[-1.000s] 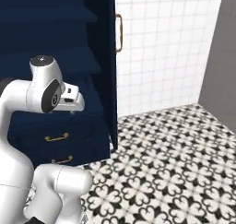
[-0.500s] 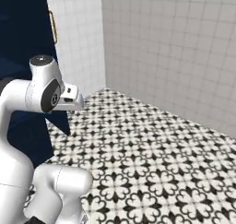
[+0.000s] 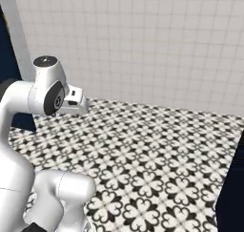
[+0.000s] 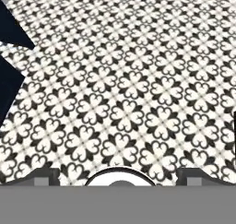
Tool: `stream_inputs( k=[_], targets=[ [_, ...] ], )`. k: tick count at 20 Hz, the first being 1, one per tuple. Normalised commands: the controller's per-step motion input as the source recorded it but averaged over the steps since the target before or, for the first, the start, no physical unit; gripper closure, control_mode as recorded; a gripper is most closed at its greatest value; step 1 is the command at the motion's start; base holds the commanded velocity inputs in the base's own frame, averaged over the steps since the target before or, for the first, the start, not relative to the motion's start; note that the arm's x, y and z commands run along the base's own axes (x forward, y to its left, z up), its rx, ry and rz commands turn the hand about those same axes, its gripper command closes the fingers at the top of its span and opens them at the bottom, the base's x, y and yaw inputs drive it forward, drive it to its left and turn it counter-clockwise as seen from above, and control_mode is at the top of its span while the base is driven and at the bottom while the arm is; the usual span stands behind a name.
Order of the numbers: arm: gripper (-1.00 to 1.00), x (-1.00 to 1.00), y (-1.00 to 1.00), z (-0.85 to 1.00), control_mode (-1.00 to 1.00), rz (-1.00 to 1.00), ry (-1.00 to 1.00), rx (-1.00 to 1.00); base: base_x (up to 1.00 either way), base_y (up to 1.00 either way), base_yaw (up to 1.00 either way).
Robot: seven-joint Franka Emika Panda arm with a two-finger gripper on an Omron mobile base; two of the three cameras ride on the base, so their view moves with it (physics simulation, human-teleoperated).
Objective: Pick up the bowls on the counter and stack them on top of one another in the open cabinet. Place the smaller bowl on top of the larger bowl.
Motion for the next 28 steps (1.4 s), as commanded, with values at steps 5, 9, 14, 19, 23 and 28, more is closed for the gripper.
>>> stream_inputs(
  k=[5, 9, 14, 19, 23, 28],
  targets=[
    [-1.00, 0.00, 0.00, 0.00, 1.00, 0.00, 0.00, 0.00, -0.89, -0.49, -0.55],
    [-1.00, 0.00, 0.00, 0.00, 1.00, 0.00, 0.00, 0.00, -0.33, -0.99, -0.38],
    [-1.00, 0.00, 0.00, 0.00, 1.00, 0.00, 0.00, 0.00, 0.45, -1.00, -0.12],
    [-1.00, 0.00, 0.00, 0.00, 1.00, 0.00, 0.00, 0.00, 0.72, -1.00, 0.00],
    [-1.00, 0.00, 0.00, 0.00, 1.00, 0.00, 0.00, 0.00, 0.83, -1.00, 0.10],
    [-1.00, 0.00, 0.00, 0.00, 1.00, 0.00, 0.00, 0.00, 0.40, -1.00, 0.22]
  ],
)
